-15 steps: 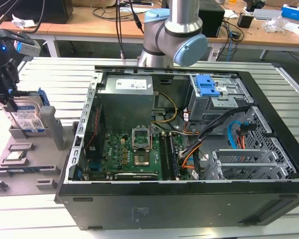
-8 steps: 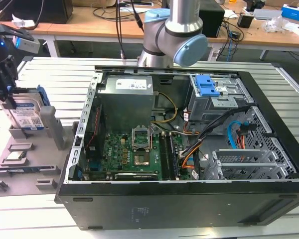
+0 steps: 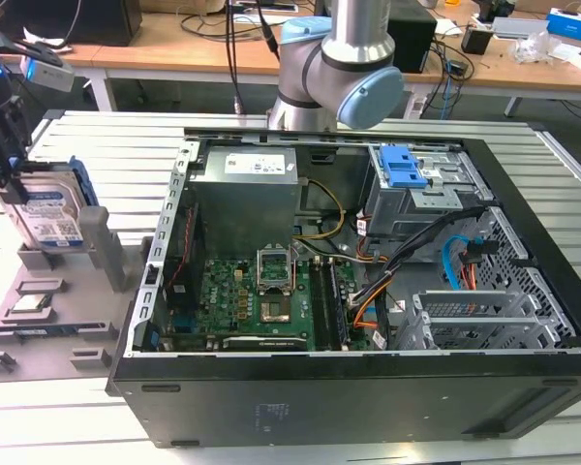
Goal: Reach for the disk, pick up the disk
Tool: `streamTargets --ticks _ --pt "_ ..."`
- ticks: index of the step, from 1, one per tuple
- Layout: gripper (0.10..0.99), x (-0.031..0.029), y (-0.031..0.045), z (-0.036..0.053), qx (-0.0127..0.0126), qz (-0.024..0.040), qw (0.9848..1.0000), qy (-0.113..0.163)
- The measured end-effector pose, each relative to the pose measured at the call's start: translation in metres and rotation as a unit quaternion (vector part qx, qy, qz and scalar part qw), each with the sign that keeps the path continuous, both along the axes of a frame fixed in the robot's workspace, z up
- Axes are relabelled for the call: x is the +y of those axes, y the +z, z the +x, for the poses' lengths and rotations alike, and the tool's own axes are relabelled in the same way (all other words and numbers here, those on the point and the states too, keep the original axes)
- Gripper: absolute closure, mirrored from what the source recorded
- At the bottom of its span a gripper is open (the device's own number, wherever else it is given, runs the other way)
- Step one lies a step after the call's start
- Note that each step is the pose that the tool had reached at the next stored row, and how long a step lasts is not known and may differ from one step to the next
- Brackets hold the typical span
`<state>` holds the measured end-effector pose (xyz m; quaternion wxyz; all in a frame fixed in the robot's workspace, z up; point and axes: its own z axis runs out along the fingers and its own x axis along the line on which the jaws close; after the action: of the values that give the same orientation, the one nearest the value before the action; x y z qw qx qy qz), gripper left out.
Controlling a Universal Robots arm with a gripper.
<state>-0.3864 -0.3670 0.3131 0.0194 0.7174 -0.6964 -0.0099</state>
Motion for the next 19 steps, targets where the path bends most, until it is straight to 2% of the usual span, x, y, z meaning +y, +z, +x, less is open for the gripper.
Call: streamTargets --ticks 9,19 --pt "0.718 0.0 0.0089 0.0014 0.001 0.0 1.0 0.0" --pt "0.718 0.0 0.0227 0.0029 0.0022 0.0 1.0 0.0"
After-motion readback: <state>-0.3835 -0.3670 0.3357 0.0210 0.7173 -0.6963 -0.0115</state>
